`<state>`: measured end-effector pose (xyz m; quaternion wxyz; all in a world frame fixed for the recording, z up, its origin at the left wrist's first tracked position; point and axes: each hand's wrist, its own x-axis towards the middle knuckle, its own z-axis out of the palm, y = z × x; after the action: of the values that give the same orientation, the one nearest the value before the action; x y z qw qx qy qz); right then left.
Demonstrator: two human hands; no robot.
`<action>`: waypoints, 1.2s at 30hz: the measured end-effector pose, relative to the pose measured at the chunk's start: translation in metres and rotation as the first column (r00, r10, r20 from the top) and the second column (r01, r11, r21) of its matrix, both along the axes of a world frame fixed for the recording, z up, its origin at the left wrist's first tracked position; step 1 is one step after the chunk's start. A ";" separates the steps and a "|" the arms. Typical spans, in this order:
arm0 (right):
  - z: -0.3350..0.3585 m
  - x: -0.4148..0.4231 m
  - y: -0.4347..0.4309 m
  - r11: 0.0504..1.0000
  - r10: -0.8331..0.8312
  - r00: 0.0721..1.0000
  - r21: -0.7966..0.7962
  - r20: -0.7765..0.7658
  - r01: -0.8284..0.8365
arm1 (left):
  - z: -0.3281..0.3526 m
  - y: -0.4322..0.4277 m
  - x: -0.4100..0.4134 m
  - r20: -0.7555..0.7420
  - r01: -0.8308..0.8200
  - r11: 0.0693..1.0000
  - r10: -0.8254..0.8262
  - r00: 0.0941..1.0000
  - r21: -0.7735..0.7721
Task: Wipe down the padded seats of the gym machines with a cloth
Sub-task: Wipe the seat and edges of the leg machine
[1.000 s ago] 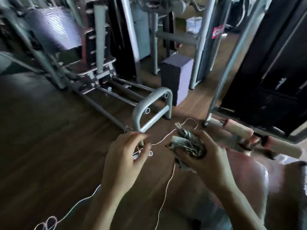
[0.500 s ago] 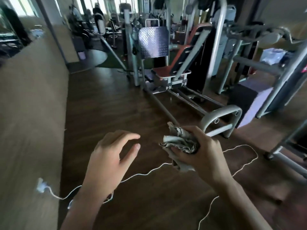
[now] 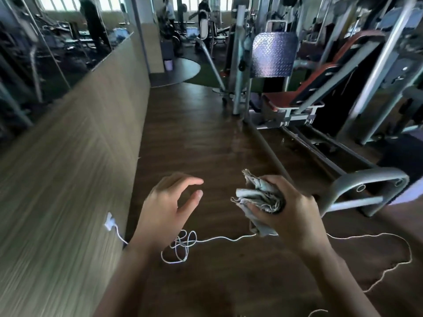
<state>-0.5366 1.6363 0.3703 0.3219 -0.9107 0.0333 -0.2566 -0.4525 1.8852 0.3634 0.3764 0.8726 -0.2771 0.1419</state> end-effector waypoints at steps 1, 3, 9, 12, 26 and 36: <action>-0.005 0.012 -0.004 1.000 0.002 1.000 0.009 -0.002 -0.002 | -0.005 -0.003 0.011 -0.009 -0.014 1.000 0.014 1.000 0.003; -0.015 0.038 -0.017 0.999 0.020 1.000 0.028 -0.023 -0.019 | -0.014 -0.016 0.035 -0.016 -0.042 0.999 0.042 0.999 0.012; -0.028 0.141 -0.087 0.995 0.102 0.992 0.017 -0.075 -0.101 | -0.034 -0.088 0.130 -0.074 -0.022 0.999 0.020 0.997 -0.029; -0.023 0.194 -0.129 0.987 0.161 0.983 0.029 -0.092 -0.159 | -0.030 -0.125 0.179 -0.066 -0.052 0.996 0.048 0.997 -0.067; -0.016 0.457 -0.226 0.962 0.274 0.962 -0.008 -0.017 -0.274 | -0.017 -0.206 0.417 -0.034 -0.136 0.990 0.135 0.990 -0.046; -0.009 0.727 -0.265 0.975 0.215 0.975 0.075 -0.053 -0.211 | -0.019 -0.249 0.700 -0.057 -0.038 0.999 0.038 0.998 0.005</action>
<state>0.1908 1.3712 0.3613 0.3775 -0.9048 -0.0462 -0.1917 0.2471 1.6358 0.3447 0.3798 0.8821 -0.2499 0.1233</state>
